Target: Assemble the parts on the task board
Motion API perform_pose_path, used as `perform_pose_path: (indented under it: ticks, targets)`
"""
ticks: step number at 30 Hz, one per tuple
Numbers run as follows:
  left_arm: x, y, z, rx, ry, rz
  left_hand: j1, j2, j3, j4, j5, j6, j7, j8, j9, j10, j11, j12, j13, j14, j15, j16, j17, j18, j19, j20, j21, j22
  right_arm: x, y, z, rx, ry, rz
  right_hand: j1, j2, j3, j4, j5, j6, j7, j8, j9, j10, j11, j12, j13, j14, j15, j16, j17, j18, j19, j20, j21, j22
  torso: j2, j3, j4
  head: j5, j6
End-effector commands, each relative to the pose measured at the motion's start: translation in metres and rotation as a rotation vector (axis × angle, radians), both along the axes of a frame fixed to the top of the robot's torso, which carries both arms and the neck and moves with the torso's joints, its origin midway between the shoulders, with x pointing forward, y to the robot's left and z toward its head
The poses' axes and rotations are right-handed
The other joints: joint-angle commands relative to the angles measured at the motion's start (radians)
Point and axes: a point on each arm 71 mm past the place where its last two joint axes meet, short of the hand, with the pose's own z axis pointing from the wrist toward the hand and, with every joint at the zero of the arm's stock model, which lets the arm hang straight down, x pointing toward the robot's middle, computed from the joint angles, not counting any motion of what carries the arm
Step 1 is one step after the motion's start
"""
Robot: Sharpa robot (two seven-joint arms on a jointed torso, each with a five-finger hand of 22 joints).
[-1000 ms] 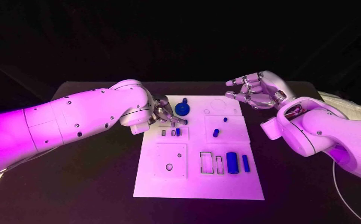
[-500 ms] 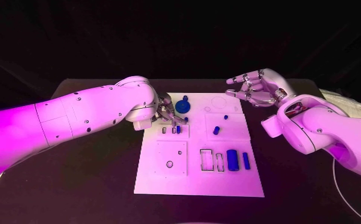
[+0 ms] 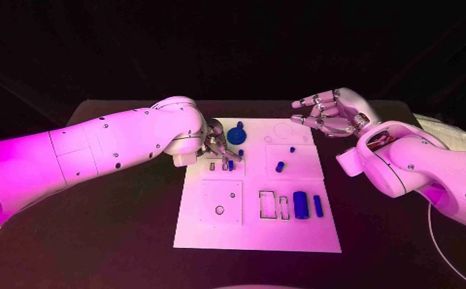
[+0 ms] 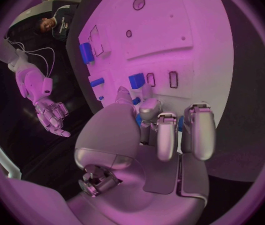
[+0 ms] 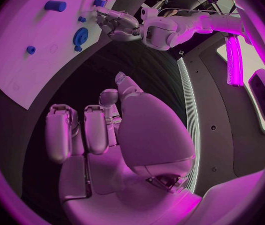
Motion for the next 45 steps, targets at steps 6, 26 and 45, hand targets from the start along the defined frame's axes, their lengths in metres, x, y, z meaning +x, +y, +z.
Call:
perform_pose_path:
  ticks: [6,26,45]
  targets:
    - [-0.002,-0.004,-0.001,0.023,0.021,-0.034,0.010,0.006,0.000,-0.008,-0.004,-0.004,-0.002,0.010,0.007,0.010,-0.002,0.010,0.008,0.105,-0.006,0.003,0.263,-0.018,0.037,0.000,0.009,0.088,0.000,0.002,-0.002,-0.013,0.007,0.020,0.006,0.004,-0.002,-0.004,0.005,0.001,-0.001,0.003,0.000,-0.007,-0.003,-0.004,-0.002,0.045,0.005,-0.005,-0.001,0.010,-0.008,0.000,-0.003,-0.001,0.001,0.0005,-0.0008,0.000,-0.003]
    - [-0.003,-0.007,-0.002,0.053,0.021,-0.065,0.034,0.020,0.007,-0.010,-0.003,-0.008,-0.006,0.026,0.031,0.025,-0.006,0.033,0.034,0.105,-0.009,0.003,0.263,-0.022,0.046,-0.003,0.020,0.109,0.001,0.001,-0.007,-0.011,0.044,0.014,-0.003,0.009,-0.004,0.003,0.004,0.001,0.000,0.003,0.000,-0.006,-0.002,-0.003,-0.003,0.044,0.006,-0.009,-0.004,0.011,-0.011,0.001,-0.007,-0.006,0.002,0.0008,-0.0003,0.003,-0.009]
    - [-0.006,-0.012,-0.001,0.021,0.019,-0.061,0.290,0.056,0.321,-0.101,0.014,-0.064,-0.011,0.009,0.064,0.004,-0.014,0.004,0.024,0.105,-0.018,0.003,0.263,-0.021,0.041,-0.015,0.016,0.107,0.002,-0.001,-0.011,-0.012,0.062,0.014,-0.005,0.010,-0.005,0.005,0.003,0.001,0.000,0.003,0.000,-0.007,-0.002,-0.005,-0.005,0.043,0.006,-0.013,-0.009,0.012,-0.016,0.001,-0.010,-0.013,0.002,0.0012,0.0003,0.000,-0.015]
